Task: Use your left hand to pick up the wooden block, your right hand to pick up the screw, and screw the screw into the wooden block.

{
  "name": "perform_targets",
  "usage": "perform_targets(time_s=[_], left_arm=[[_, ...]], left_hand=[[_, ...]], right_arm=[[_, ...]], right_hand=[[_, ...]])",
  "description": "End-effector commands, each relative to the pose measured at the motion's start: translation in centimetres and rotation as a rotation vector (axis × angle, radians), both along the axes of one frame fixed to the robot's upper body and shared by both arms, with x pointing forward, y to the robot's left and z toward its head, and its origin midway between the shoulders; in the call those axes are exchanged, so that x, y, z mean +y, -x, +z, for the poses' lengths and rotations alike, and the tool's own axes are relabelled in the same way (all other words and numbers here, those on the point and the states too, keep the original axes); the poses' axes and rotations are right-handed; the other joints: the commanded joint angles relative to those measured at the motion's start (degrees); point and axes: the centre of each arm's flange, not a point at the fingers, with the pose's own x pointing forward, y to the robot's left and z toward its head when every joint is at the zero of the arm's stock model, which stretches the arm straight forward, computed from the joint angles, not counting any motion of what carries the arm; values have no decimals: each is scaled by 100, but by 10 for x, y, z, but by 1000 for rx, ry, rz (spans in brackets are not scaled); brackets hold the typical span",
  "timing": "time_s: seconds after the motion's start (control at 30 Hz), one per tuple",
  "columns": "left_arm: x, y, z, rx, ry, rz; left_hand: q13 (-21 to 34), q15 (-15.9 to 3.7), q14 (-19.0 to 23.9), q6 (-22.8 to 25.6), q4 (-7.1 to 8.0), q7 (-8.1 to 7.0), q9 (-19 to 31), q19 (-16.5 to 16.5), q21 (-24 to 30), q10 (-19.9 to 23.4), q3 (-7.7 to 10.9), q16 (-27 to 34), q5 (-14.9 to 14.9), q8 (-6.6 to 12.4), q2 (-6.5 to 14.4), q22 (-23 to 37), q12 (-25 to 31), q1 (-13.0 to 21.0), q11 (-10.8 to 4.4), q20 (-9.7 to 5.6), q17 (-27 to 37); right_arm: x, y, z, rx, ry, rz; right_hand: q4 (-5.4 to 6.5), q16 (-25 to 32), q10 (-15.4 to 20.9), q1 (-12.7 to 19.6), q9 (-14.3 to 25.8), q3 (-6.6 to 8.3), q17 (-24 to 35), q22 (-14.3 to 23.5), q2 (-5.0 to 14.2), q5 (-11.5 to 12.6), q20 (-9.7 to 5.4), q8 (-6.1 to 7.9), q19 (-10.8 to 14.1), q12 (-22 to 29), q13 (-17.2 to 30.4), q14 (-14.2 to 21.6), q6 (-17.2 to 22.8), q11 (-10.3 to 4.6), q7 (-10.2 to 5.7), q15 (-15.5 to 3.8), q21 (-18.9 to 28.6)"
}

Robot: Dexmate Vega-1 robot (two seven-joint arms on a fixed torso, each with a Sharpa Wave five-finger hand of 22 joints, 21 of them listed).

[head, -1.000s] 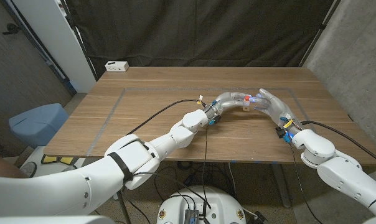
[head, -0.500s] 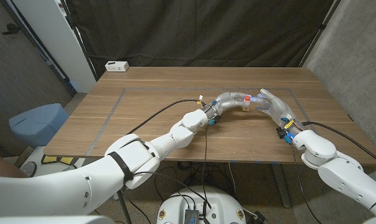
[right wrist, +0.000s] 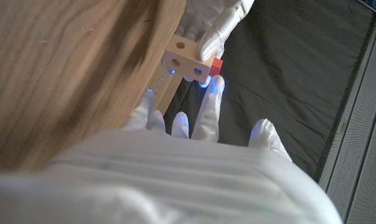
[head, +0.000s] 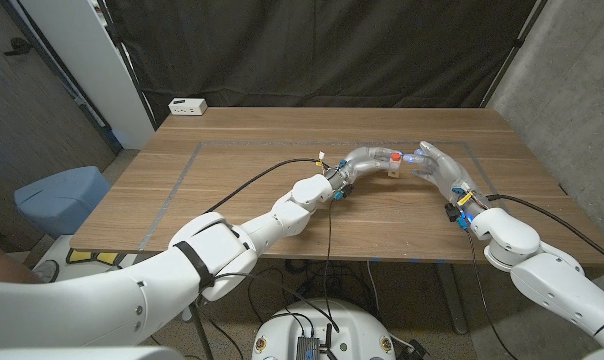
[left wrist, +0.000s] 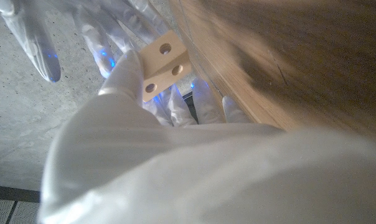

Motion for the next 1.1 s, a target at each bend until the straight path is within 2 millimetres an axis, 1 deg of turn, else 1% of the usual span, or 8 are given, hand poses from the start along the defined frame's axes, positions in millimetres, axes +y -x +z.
perform_targets(time_s=[0.03,0.37,0.5,0.87,0.93,1.0,1.07,1.1], left_arm=[[3,-4,4,3,-1,6],[6,-6,6,9,-4,5],[6,-7,7,12,-16,3],[11,-10,10,17,-34,-1],[12,-10,11,17,-37,-2],[13,-11,11,17,-39,0],[13,-11,11,20,-45,0],[13,-12,12,21,-47,1]], left_hand=[[565,-446,50,551,308,343,26,33,32,107,344,10,32,38,350,14,474,-289,-56,16,6],[567,-441,45,545,304,357,26,31,31,103,342,14,31,35,352,14,474,-282,-58,23,11],[566,-436,46,543,305,355,26,32,31,104,341,13,31,34,349,14,473,-284,-57,23,9],[567,-433,49,549,308,352,26,32,32,95,342,15,31,36,353,14,471,-286,-57,24,11],[566,-434,51,554,307,353,26,31,31,99,343,15,31,38,352,14,472,-285,-57,23,10],[567,-439,52,561,307,358,26,32,31,108,342,14,31,40,348,14,476,-287,-55,27,9],[567,-442,56,573,309,356,26,32,32,115,342,15,31,45,348,14,479,-289,-53,19,8],[567,-447,59,568,306,354,26,31,31,117,341,16,31,43,343,14,480,-287,-53,18,7]], right_arm=[[2,-2,2,-19,-12,-19],[8,0,1,-31,-32,-36],[11,0,0,-31,-28,-37],[17,3,-2,-33,-32,-57],[17,3,-3,-38,-34,-56],[18,2,-3,-39,-36,-54],[19,2,-2,-36,-28,-57],[19,2,-2,-38,-25,-58]], right_hand=[[-30,17,50,46,2,8,21,26,-1,12,19,-47,63,-1,20,68,-72,10,-21,18,23],[-33,9,16,53,-2,10,20,25,-6,10,27,-158,102,-31,22,79,-305,17,-116,47,26],[-33,-1,-14,51,-5,7,22,25,-15,6,24,-269,110,-51,24,79,-571,69,-240,49,17],[-24,-21,-108,35,-8,-3,26,27,-31,3,21,-409,104,-83,28,55,-1075,97,-479,66,2],[-23,-26,-133,32,-8,-5,27,27,-33,2,-27,-415,96,-91,29,42,-1124,99,-478,61,-2],[-21,-39,-183,27,-9,-7,28,28,-35,2,-142,-425,110,-104,29,8,-1221,68,-480,54,4],[-20,-40,-221,27,-10,-8,29,29,-35,2,-173,-428,113,-113,30,3,-1272,47,-487,43,5],[-19,-43,-229,24,-11,-9,30,31,-37,2,-244,-435,116,-108,30,-8,-1352,44,-509,41,6]])
